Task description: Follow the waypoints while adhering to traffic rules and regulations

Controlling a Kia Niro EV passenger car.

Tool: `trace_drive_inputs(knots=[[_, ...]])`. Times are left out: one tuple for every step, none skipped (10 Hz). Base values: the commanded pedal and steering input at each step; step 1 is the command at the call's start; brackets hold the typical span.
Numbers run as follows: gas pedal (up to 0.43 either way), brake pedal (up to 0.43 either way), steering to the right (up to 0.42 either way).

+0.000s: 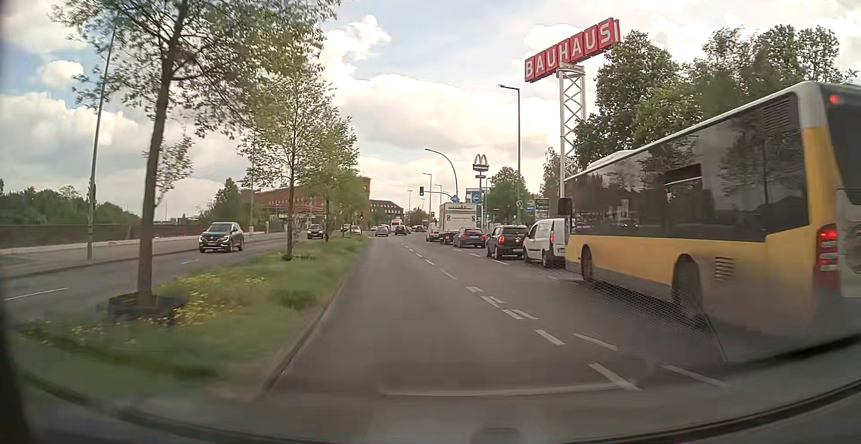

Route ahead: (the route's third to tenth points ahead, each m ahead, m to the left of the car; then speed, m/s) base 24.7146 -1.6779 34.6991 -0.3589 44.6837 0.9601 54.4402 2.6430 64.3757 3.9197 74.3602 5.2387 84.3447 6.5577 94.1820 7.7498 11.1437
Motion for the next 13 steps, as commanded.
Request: trace_drive_inputs(knots=[[0.488,0.018,-0.052],[0.488,0.018,-0.052],[0.488,0.018,-0.052],[0.488,0.018,-0.05],[0.488,0.018,-0.045],[0.488,0.018,-0.038],[0.488,0.018,-0.034],[0.488,0.018,-0.03],[0.488,0.018,-0.029],[0.488,0.018,-0.027],[0.488,0.018,-0.025],[0.488,0.018,-0.021],[0.48,0.018,-0.015]])
